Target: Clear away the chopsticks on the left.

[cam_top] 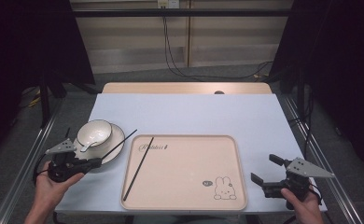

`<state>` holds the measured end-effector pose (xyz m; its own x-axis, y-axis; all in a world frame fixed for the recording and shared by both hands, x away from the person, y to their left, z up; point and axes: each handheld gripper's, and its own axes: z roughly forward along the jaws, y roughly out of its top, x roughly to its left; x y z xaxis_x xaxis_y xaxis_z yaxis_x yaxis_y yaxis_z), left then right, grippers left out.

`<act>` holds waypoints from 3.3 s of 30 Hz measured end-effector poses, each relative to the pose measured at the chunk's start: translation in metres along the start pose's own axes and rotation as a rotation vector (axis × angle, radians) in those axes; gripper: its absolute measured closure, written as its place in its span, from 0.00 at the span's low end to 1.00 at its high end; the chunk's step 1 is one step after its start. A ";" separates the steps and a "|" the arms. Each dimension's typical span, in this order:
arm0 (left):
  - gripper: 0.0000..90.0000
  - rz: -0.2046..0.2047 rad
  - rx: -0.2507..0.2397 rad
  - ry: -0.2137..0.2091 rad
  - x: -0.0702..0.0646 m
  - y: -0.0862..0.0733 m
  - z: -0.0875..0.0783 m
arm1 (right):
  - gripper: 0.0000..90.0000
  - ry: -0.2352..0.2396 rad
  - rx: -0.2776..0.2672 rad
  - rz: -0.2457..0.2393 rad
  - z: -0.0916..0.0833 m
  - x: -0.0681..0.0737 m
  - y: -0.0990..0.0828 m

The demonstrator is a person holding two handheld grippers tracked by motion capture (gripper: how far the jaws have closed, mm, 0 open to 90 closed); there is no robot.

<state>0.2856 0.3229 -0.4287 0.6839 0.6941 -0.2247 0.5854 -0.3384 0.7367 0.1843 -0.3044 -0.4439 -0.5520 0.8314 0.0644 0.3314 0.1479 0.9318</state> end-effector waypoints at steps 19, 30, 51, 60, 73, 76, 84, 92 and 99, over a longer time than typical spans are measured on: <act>0.95 -0.062 -0.047 0.034 -0.044 -0.001 -0.001 | 0.02 0.007 0.000 0.002 0.000 0.001 0.000; 0.95 -0.108 -0.069 0.057 -0.070 -0.001 0.002 | 0.02 0.008 -0.001 0.002 0.000 0.001 0.000; 0.95 -0.211 -0.061 0.093 -0.093 0.020 0.043 | 0.02 0.008 -0.001 0.001 -0.001 0.001 0.000; 0.95 -0.234 -0.013 0.124 -0.102 0.022 0.064 | 0.02 0.010 0.000 0.001 -0.001 0.001 0.000; 0.95 -0.267 0.082 0.160 -0.106 0.014 0.091 | 0.02 0.014 0.002 -0.002 0.000 0.001 0.000; 0.95 -0.258 0.118 0.177 -0.106 0.011 0.098 | 0.02 0.008 0.000 0.001 0.000 0.001 0.000; 0.95 -0.271 0.134 0.179 -0.106 0.009 0.102 | 0.02 0.014 0.003 -0.001 0.000 0.001 0.000; 0.92 -0.261 0.133 0.151 -0.104 0.009 0.102 | 0.02 0.017 0.003 -0.002 0.000 0.001 0.000; 0.78 -0.237 0.044 0.086 -0.102 0.010 0.092 | 0.02 0.017 0.000 -0.002 0.000 0.001 0.000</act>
<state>0.2620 0.1900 -0.4569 0.4866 0.8082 -0.3316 0.7451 -0.1857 0.6406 0.1838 -0.3040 -0.4440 -0.5659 0.8216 0.0686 0.3301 0.1496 0.9320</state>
